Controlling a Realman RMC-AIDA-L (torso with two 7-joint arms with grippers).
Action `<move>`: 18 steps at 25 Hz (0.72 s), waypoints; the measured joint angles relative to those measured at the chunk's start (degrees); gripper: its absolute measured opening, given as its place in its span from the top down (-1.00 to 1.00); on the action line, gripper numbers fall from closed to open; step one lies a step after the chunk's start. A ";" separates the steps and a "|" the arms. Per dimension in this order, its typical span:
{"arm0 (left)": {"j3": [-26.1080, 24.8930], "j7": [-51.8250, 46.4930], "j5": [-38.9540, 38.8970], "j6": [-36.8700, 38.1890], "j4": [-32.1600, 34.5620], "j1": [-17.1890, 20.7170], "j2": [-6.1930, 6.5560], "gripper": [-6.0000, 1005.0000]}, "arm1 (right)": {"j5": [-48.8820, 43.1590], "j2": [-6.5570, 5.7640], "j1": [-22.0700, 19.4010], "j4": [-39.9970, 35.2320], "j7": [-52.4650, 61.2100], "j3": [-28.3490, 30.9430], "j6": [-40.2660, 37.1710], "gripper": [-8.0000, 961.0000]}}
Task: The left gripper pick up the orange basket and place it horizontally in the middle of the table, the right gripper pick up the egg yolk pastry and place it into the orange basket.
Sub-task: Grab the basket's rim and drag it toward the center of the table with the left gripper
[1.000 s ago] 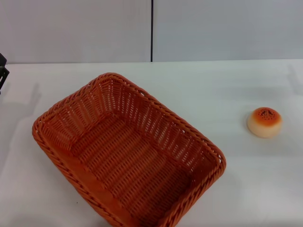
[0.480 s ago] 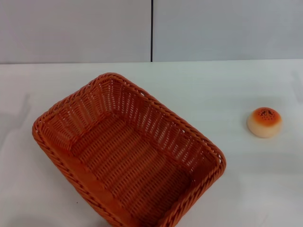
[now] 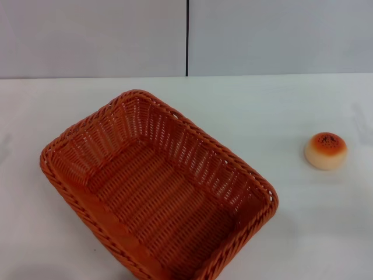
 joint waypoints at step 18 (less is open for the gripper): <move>21.17 -42.43 25.18 5.10 45.75 -10.50 0.24 -0.61 | -0.56 -0.18 -0.95 -0.68 0.64 -1.78 0.52 -0.23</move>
